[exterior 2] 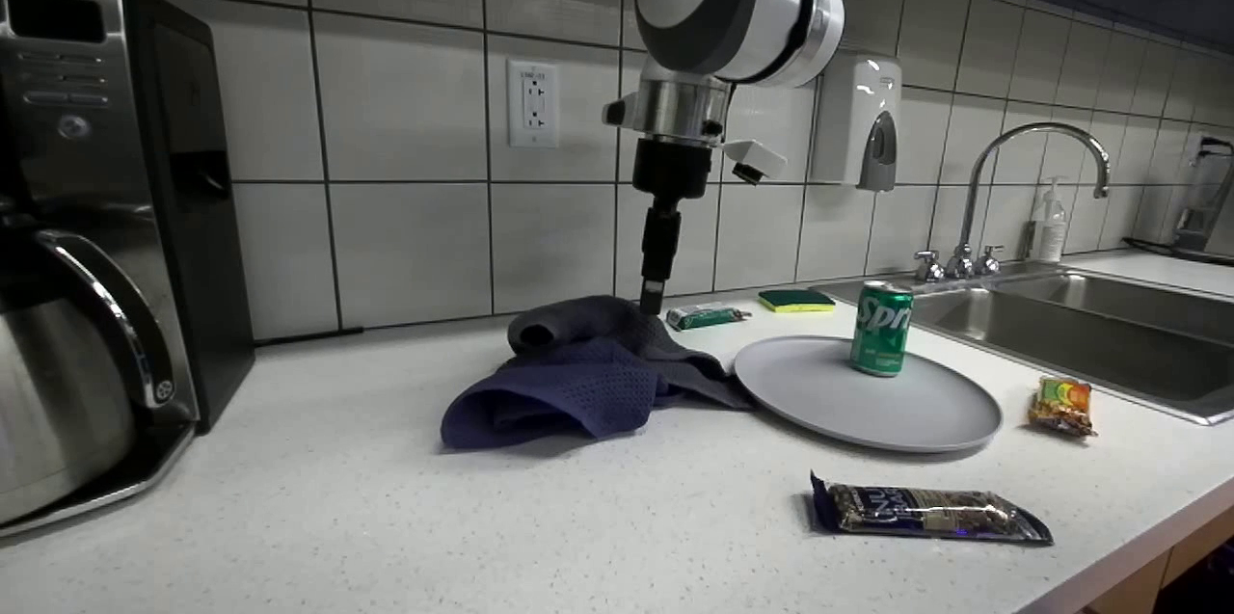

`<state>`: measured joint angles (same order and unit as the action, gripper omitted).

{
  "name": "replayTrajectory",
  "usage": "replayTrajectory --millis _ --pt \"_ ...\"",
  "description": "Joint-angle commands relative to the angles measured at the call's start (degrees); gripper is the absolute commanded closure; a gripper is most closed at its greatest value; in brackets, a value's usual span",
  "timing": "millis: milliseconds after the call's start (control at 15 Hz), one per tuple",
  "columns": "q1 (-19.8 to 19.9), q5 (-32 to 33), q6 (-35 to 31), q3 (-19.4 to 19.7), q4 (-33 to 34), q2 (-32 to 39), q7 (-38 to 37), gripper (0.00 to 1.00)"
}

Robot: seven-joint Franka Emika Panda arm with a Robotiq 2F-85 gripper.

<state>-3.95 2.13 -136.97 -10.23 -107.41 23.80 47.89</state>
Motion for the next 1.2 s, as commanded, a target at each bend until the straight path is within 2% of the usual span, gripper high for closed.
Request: replayTrajectory --millis 0,267,467,533,1000,1133 --pt "2.6 -1.41 3.52 -0.49 -3.74 -4.59 2.05 0.0" --pt "3.51 -0.39 6.0 1.39 -6.11 -7.44 0.47 0.0" --pt "4.23 -0.74 10.8 2.42 -6.72 -9.15 1.11 0.0" --pt "3.36 -0.26 7.63 2.41 -4.68 -5.98 0.26 0.0" --pt "3.64 -0.3 9.7 2.83 -5.54 -7.3 0.29 0.0" --pt "3.16 1.57 8.63 4.1 -6.86 -8.5 -4.74 0.0"
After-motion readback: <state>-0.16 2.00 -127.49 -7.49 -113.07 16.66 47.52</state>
